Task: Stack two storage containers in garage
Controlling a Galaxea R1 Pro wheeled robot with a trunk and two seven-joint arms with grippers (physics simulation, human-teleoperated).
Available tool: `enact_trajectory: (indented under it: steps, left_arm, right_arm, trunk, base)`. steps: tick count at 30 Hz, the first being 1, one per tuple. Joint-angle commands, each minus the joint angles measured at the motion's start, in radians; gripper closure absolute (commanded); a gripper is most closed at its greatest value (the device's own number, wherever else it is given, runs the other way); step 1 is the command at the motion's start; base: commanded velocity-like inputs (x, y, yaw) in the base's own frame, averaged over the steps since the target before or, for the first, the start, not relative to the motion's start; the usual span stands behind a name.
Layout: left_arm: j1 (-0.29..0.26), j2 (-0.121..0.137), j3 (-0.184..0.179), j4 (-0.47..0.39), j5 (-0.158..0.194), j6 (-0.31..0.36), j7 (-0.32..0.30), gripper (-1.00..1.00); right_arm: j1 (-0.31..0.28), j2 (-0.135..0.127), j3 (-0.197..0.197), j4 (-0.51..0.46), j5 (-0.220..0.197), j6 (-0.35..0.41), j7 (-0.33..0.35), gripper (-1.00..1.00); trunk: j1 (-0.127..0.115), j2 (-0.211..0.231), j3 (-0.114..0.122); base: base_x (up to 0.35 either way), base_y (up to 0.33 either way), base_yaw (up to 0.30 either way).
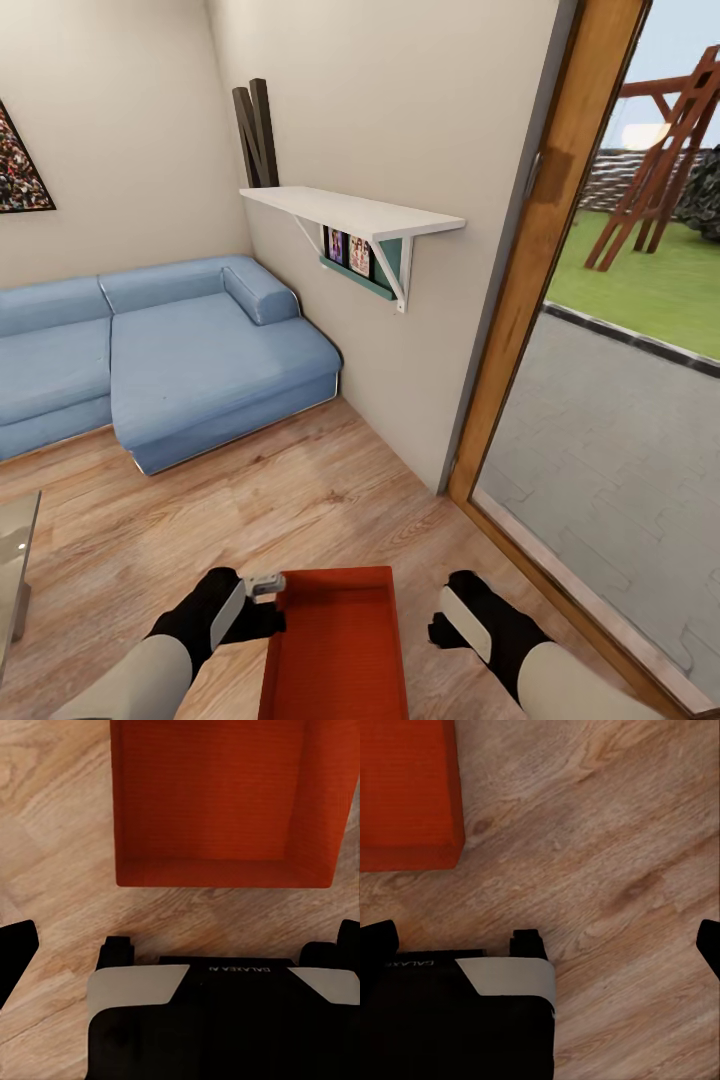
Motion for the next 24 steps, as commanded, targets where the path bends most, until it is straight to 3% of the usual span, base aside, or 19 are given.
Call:
enact_trajectory:
  steps: [1,15,20,24]
  left_arm:
    - [0.001,0.002,0.006,-0.002,0.004,0.005,0.000,-1.00]
    - [0.003,0.006,0.007,-0.002,0.006,0.005,-0.005,-1.00]
    - [0.004,0.005,0.006,-0.002,0.006,0.005,-0.003,-1.00]
    - [0.004,0.005,0.006,-0.002,0.006,0.005,-0.004,-1.00]
  right_arm:
    - [-0.001,0.004,0.006,-0.001,-0.010,0.002,-0.009,-1.00]
    - [-0.001,0.013,0.006,-0.001,-0.012,0.000,-0.008,-1.00]
    - [-0.001,0.058,0.008,0.000,-0.012,0.000,-0.008,-1.00]
    - [-0.001,0.068,0.006,-0.001,-0.012,0.000,-0.008,-1.00]
  trunk:
    - [0.000,-0.001,-0.001]
    - [0.000,-0.001,-0.001]
    - [0.000,-0.001,-0.001]
    - [0.000,-0.001,-0.001]
  base:
    - [0.000,0.000,0.000]
    - [0.000,0.000,0.000]
    - [0.000,0.000,0.000]
    - [0.000,0.000,0.000]
